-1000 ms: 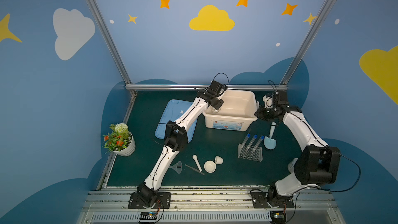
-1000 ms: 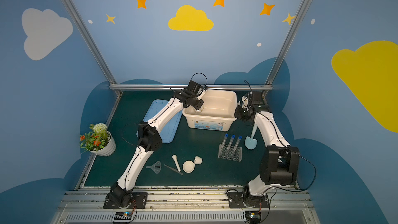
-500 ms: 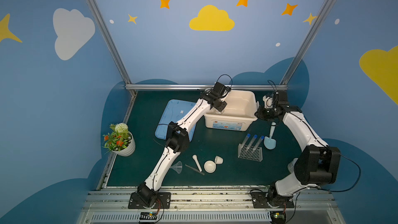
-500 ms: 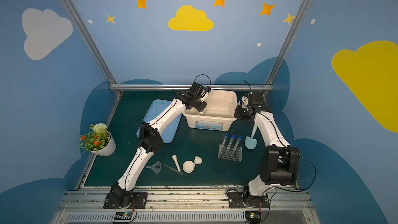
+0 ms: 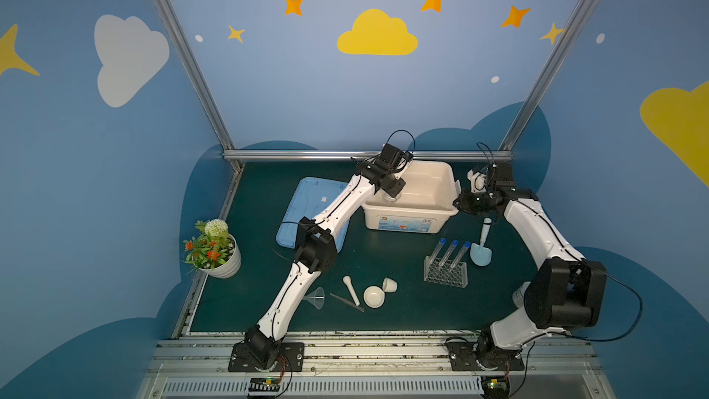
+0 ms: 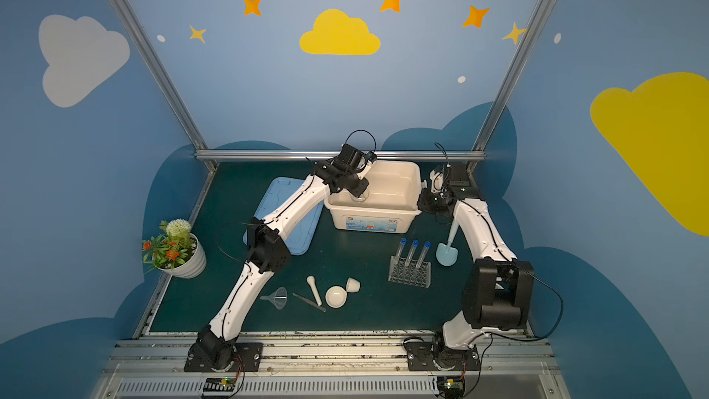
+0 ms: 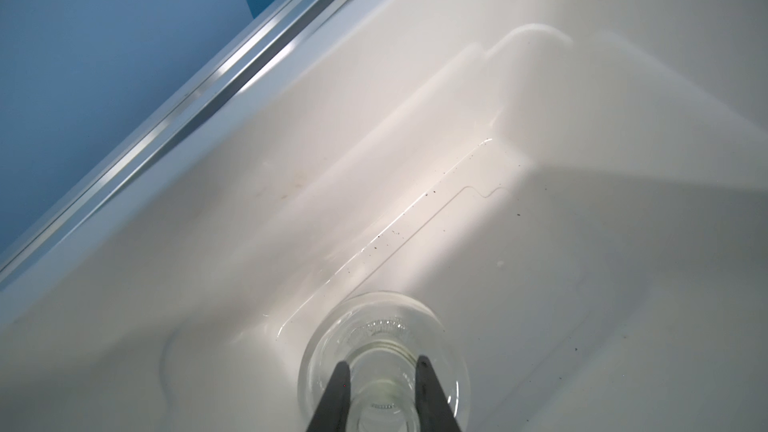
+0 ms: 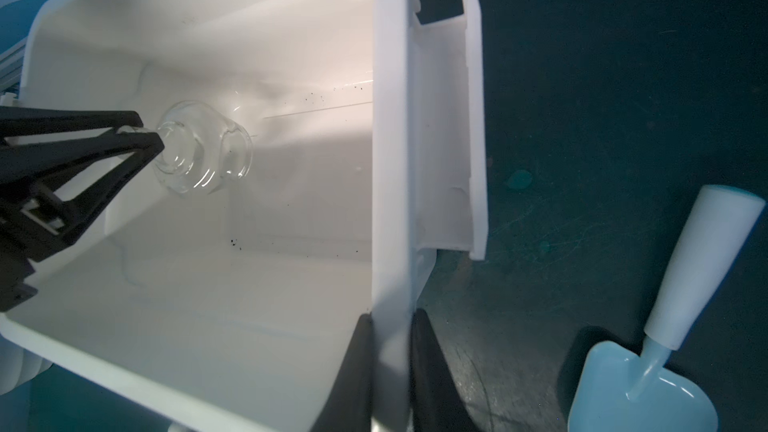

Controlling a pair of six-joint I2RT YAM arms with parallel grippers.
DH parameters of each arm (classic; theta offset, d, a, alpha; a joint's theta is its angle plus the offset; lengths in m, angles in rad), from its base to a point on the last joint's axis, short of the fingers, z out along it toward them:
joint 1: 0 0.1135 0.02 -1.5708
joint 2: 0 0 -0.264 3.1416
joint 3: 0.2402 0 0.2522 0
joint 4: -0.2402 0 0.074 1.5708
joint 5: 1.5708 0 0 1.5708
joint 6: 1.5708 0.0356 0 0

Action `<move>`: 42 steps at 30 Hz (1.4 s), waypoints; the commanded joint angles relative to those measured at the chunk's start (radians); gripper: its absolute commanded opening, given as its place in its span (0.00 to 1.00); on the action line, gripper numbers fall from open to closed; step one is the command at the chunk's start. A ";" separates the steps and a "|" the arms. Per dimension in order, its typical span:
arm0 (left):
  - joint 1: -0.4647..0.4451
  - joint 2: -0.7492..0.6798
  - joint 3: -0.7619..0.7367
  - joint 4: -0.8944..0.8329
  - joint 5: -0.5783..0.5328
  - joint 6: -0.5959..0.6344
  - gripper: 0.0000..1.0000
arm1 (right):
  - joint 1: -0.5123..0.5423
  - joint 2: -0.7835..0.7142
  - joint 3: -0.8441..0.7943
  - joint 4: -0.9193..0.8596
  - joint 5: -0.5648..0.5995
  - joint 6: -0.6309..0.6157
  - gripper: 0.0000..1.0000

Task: Organize the chemistry lab equipment
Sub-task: 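Lower the glass flask into the white box with the left gripper, then open the left gripper to release the flask and raise it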

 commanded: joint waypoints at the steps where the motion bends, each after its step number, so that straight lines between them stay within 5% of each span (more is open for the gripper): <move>1: 0.024 0.027 0.043 -0.014 0.021 -0.016 0.12 | 0.009 0.004 0.001 -0.034 -0.057 -0.051 0.11; 32: 0.075 0.103 0.009 -0.036 -0.008 0.052 0.17 | 0.009 0.015 0.007 -0.038 -0.046 -0.039 0.11; 38: 0.083 0.109 0.008 -0.032 -0.031 0.048 0.25 | 0.009 0.012 0.008 -0.040 -0.034 -0.036 0.11; 40: 0.083 0.103 0.008 -0.029 -0.032 0.040 0.39 | 0.008 0.015 0.008 -0.042 -0.033 -0.034 0.11; 42: 0.080 0.096 0.010 -0.025 -0.018 0.033 0.44 | 0.009 0.017 0.009 -0.042 -0.032 -0.031 0.11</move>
